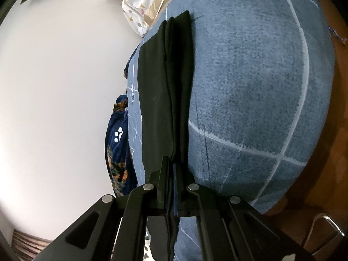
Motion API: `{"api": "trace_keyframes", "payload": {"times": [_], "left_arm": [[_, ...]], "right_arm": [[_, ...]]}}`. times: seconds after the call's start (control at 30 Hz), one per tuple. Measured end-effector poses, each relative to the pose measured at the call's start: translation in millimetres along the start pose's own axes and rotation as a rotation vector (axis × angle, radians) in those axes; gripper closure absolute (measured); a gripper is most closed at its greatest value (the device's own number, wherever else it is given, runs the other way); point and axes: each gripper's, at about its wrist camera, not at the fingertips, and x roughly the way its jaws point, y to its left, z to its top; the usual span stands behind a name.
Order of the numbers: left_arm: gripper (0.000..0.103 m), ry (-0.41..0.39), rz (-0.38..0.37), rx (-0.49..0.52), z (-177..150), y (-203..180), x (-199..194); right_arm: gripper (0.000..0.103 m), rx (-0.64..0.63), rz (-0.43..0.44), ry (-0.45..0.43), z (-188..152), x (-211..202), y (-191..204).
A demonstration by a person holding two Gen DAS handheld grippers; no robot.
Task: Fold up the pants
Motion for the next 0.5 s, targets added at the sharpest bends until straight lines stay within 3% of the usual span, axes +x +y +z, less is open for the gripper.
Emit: {"api": "trace_keyframes", "payload": {"times": [0.23,0.33,0.4,0.47,0.5], "left_arm": [[0.075,0.001,0.003,-0.048,-2,9,2],[0.069,0.000,0.008,-0.058,-1,11,2],[0.069,-0.006,0.016,-0.053,-3,11,2],[0.069,-0.009,0.023,-0.045,-3,9,1],[0.069,-0.008,0.025,-0.043,-3,9,1]], "right_arm": [[0.100,-0.009,-0.016,0.033,6,-1,5],[0.087,-0.053,-0.038,0.015,12,-11,17],[0.073,-0.108,-0.068,-0.056,16,-27,27],[0.048,-0.130,-0.091,-0.112,24,-44,32],[0.047,-0.122,-0.088,-0.130,29,-52,31]]}}
